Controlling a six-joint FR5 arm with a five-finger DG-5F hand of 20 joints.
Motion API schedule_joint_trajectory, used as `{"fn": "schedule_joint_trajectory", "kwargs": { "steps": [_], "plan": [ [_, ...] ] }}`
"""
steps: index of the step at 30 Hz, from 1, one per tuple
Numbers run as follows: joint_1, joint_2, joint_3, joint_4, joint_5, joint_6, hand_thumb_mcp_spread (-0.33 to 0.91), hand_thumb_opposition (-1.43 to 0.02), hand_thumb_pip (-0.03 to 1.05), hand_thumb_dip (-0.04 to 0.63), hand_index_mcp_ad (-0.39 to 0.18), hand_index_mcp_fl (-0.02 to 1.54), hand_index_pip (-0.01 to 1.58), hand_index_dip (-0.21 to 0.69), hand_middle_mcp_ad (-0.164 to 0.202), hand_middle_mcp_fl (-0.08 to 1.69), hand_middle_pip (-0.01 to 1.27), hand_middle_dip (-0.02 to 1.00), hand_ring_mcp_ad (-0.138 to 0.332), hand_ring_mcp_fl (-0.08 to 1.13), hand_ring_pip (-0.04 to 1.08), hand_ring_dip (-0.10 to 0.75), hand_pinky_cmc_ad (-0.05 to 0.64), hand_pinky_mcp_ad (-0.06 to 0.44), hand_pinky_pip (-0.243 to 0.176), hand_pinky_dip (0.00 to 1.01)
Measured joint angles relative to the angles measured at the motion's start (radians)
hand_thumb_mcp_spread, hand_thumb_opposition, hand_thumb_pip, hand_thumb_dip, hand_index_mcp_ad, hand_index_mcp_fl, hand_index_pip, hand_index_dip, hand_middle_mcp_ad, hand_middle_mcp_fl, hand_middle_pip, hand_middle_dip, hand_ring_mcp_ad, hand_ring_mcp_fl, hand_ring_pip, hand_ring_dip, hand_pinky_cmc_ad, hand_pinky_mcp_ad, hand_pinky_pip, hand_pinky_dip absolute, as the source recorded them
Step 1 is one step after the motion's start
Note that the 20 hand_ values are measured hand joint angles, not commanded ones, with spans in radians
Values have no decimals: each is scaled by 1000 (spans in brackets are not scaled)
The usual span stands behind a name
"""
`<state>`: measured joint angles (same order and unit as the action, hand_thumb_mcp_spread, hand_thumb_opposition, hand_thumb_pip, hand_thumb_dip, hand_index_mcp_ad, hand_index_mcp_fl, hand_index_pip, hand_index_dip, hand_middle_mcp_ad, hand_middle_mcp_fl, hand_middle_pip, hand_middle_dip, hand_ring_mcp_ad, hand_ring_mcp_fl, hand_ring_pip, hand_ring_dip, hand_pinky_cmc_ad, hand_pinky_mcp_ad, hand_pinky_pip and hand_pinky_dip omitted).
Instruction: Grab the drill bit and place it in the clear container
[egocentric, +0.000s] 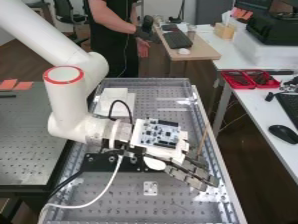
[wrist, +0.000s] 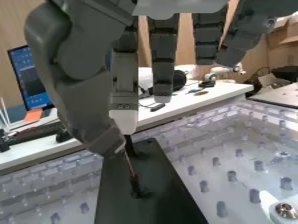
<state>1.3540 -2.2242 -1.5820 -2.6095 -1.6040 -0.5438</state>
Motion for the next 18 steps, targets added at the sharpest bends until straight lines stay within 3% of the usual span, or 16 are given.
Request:
{"fn": "schedule_joint_trajectory", "kwargs": {
  "steps": [5,7,18],
  "plan": [
    [0,11,-7,15,6,6,531,-915,494,312,-86,660,1389,267,98,393,127,506,246,30,98,103,295,215,-91,192],
    [-1,18,-7,15,7,7,531,-915,497,316,-86,661,1393,255,101,393,127,506,243,51,98,103,298,215,-73,195],
    [-5,80,-12,4,6,-1,531,-927,494,298,-63,707,1365,222,96,396,127,506,232,51,98,103,295,206,-75,190]
  ]
}}
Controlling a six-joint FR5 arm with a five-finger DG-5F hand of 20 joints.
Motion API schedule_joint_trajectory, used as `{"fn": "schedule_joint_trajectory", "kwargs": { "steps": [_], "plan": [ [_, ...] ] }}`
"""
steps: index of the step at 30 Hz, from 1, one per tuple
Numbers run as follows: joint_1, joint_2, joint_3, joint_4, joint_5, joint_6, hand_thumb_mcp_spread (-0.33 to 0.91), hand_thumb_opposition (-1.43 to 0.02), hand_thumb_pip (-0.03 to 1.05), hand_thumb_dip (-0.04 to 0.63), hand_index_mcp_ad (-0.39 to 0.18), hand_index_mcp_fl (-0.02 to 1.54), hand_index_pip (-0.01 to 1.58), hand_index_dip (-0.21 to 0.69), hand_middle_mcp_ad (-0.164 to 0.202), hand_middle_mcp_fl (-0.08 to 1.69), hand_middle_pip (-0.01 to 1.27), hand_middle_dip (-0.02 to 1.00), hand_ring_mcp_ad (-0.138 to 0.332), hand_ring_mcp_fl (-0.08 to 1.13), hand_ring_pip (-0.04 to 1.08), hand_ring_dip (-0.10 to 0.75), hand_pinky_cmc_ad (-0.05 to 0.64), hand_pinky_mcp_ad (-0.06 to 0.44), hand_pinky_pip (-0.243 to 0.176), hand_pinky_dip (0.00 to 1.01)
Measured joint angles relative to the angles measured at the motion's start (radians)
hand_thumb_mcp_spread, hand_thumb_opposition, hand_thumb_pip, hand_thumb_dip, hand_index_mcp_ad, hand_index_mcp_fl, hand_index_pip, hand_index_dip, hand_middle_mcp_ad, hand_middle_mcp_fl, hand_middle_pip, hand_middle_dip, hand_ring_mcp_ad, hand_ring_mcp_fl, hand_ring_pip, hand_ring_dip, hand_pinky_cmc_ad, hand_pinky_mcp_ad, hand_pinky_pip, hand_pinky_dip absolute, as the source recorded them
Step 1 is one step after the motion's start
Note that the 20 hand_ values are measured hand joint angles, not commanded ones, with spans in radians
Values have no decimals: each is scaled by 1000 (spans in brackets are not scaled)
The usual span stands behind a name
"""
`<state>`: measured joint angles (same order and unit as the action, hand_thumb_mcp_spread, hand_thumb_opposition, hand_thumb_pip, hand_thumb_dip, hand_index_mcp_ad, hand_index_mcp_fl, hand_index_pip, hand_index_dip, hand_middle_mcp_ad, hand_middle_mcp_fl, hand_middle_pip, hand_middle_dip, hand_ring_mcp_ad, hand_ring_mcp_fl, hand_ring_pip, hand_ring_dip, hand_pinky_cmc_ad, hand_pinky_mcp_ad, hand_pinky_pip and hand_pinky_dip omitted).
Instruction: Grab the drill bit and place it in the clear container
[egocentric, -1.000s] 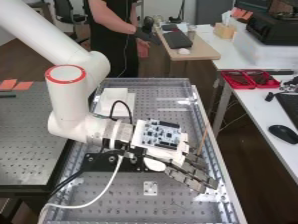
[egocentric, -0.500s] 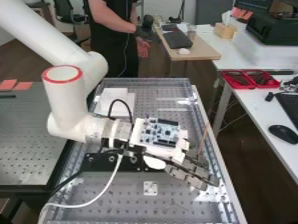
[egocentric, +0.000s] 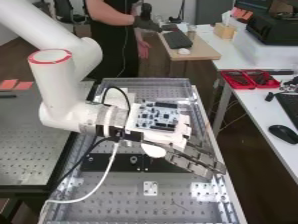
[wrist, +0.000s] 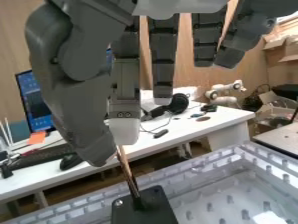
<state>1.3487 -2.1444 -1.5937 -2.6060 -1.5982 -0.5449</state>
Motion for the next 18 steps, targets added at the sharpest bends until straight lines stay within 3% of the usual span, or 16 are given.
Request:
{"fn": "schedule_joint_trajectory", "kwargs": {
  "steps": [18],
  "plan": [
    [49,194,-75,18,-51,-68,534,-937,494,298,-51,710,1356,220,99,417,127,506,232,51,101,103,302,199,-73,190]
  ]
}}
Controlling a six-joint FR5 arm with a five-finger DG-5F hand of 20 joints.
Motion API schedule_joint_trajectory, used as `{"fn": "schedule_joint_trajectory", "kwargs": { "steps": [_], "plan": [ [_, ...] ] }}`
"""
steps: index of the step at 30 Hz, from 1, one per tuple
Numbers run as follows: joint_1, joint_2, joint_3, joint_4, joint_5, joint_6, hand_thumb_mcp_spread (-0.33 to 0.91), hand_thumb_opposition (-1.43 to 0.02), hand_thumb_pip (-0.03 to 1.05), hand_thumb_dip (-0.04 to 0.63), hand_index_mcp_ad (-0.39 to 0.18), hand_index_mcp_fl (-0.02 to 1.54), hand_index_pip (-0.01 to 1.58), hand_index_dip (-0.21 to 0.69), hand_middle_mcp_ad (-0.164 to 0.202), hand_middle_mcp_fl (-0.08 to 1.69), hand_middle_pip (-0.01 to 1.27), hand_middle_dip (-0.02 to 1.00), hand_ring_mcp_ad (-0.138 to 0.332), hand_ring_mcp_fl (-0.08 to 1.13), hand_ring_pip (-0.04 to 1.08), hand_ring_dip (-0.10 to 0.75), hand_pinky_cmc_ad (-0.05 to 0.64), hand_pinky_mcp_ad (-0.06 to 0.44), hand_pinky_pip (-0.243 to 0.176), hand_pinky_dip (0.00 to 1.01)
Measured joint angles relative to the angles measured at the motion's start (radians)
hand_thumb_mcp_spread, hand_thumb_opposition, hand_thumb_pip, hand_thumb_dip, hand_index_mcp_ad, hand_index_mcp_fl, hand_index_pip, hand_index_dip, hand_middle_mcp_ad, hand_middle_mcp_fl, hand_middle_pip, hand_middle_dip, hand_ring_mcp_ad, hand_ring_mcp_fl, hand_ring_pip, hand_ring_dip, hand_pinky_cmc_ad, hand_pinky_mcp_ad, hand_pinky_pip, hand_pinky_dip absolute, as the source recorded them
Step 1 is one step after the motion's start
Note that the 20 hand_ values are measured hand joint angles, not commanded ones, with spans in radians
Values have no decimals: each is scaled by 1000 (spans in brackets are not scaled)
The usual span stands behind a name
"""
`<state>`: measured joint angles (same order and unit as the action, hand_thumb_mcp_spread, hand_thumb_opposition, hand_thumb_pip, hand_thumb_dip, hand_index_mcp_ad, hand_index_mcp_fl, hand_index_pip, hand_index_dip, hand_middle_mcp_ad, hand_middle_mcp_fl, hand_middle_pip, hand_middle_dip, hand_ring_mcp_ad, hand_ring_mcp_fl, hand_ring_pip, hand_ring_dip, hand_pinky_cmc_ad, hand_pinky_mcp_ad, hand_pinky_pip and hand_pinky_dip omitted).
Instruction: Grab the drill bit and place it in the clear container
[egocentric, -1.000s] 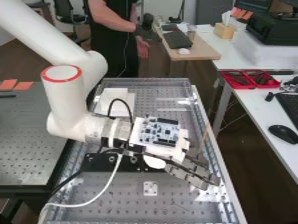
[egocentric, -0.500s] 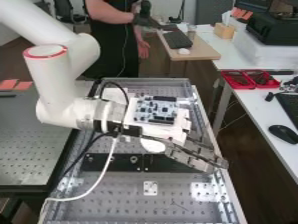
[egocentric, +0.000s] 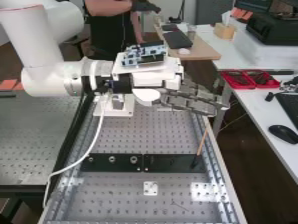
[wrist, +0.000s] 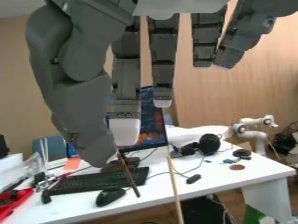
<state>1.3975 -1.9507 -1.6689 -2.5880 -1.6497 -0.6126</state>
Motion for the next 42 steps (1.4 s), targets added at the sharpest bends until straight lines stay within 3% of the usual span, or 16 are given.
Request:
{"fn": "schedule_joint_trajectory", "kwargs": {
  "steps": [8,18,29,42],
  "plan": [
    [63,60,-32,9,-64,-21,534,-937,494,298,-52,710,1356,220,96,417,127,506,225,51,101,103,302,199,-73,190],
    [139,75,-41,8,-132,-20,534,-937,494,298,-51,707,1346,236,99,426,127,506,218,63,101,103,302,199,-61,194],
    [224,46,-38,-12,-189,-35,534,-941,494,298,-51,721,1342,237,99,428,127,506,220,63,101,103,302,199,-59,195],
    [278,-25,-32,-23,-183,-35,534,-941,494,298,-52,721,1332,239,94,428,127,506,223,63,101,103,302,199,-59,195]
  ]
}}
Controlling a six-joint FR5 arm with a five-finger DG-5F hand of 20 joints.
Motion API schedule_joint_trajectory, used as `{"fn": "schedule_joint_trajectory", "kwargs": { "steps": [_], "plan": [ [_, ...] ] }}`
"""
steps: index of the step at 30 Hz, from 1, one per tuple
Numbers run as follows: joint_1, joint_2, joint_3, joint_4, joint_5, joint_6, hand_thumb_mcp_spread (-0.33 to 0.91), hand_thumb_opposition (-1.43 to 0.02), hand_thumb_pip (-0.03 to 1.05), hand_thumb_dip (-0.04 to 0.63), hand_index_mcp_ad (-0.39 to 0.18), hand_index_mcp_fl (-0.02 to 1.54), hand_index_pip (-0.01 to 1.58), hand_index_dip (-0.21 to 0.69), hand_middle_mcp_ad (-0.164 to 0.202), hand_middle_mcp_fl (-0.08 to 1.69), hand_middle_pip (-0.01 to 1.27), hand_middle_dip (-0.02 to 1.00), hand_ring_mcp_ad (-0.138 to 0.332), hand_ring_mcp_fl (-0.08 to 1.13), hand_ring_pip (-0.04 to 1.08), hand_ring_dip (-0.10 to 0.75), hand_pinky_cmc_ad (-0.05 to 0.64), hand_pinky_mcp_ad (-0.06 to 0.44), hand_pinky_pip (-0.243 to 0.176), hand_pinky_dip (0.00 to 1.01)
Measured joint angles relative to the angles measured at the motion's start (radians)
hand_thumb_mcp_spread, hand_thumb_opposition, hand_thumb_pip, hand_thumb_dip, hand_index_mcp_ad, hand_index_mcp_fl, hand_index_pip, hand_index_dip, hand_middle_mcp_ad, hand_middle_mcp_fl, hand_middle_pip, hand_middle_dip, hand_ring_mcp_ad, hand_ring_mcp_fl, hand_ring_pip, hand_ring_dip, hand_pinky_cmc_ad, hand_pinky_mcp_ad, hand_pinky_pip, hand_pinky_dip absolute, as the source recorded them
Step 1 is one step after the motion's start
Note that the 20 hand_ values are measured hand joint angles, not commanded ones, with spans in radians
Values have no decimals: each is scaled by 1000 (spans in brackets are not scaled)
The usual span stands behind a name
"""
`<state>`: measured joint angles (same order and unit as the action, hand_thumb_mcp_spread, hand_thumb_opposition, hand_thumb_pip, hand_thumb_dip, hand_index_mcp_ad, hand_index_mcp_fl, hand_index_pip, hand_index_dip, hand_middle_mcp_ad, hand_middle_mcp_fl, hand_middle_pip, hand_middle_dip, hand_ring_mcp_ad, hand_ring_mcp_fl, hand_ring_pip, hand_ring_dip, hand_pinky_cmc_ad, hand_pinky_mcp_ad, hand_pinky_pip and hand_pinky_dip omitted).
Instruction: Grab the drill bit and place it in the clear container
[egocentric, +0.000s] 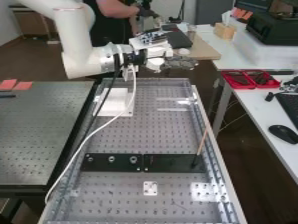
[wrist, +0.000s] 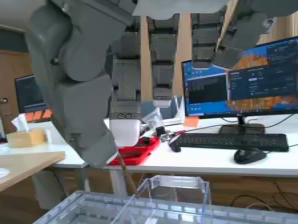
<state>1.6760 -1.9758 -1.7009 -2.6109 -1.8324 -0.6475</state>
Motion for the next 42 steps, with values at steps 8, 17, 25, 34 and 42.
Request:
{"fn": "schedule_joint_trajectory", "kwargs": {
  "steps": [8,17,25,34,42],
  "plan": [
    [20,-68,29,-15,25,15,534,-939,494,298,-51,721,1332,239,91,428,127,506,211,63,101,103,298,199,-59,195],
    [34,-135,77,-43,52,18,534,-939,494,298,-54,721,1332,239,91,424,126,506,211,61,113,103,298,201,-59,195],
    [36,-168,98,-63,78,8,534,-939,494,298,-54,721,1335,239,91,428,127,506,209,61,117,112,298,201,-59,195],
    [31,-166,93,-62,85,8,534,-939,494,298,-54,721,1339,239,91,428,127,506,213,61,117,112,298,197,-59,195],
    [27,-170,110,-116,74,5,532,-937,545,302,-54,483,1203,223,91,330,124,506,209,51,117,112,298,197,-59,195]
  ]
}}
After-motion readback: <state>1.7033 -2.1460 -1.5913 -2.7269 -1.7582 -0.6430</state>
